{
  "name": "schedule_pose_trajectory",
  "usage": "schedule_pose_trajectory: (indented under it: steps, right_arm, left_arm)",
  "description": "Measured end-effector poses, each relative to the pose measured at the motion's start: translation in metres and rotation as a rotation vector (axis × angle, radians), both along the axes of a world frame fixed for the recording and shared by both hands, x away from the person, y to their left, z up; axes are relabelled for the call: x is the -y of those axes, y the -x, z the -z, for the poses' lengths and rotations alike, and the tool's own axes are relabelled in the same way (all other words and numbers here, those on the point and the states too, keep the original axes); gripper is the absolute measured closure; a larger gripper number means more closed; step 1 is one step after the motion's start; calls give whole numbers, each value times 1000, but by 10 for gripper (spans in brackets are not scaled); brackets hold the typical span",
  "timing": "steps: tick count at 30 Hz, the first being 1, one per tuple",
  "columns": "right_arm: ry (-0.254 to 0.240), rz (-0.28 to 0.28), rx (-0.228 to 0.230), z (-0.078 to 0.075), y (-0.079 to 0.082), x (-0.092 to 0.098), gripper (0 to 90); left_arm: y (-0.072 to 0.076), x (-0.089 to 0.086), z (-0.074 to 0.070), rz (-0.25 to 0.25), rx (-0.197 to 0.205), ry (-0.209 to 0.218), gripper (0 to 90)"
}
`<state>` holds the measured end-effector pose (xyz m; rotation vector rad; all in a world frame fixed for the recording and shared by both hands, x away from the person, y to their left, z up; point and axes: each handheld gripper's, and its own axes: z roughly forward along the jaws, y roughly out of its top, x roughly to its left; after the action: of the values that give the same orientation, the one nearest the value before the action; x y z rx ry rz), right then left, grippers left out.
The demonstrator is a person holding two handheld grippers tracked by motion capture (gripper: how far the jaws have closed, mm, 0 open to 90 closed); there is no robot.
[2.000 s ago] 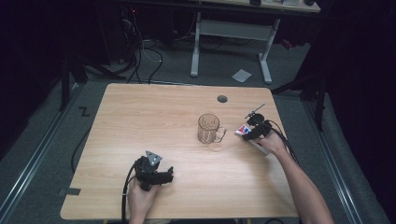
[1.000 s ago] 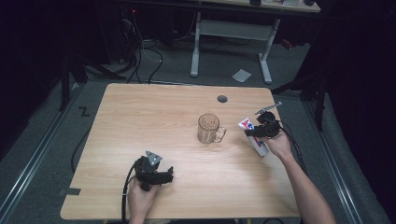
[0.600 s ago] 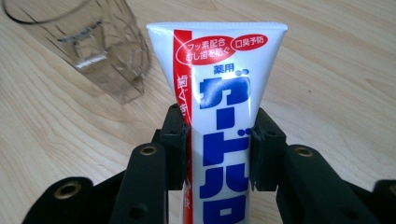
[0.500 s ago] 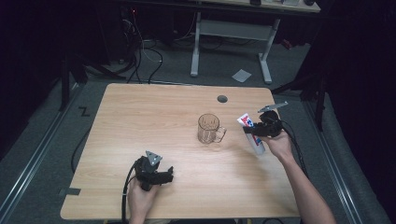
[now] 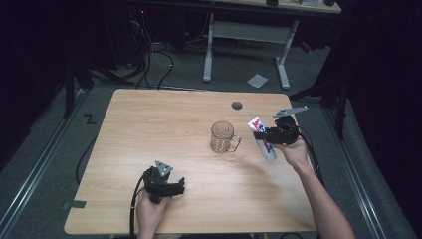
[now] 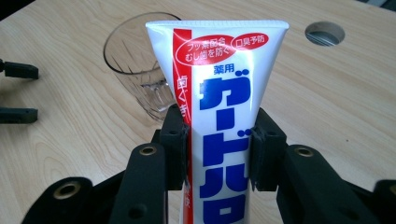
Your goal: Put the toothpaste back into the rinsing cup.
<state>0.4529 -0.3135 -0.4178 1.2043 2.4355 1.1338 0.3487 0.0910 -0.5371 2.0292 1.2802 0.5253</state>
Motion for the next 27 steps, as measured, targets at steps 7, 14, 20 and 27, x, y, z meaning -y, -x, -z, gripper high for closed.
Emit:
schedule_pose_trajectory:
  steps: [7, 14, 20, 27]
  right_arm:
    - [-22, -22, 30, -13, 3, -9, 642]
    - [-36, -46, 66, -22, 7, -18, 642]
    - [-30, -74, 97, -31, 9, -27, 640]
    - [-42, -93, 111, -39, 8, -35, 640]
  left_arm:
    - [0, 0, 0, 0, 0, 0, 88]
    - [0, 0, 0, 0, 0, 0, 89]
    - [0, 0, 0, 0, 0, 0, 88]
    - [0, 0, 0, 0, 0, 0, 89]
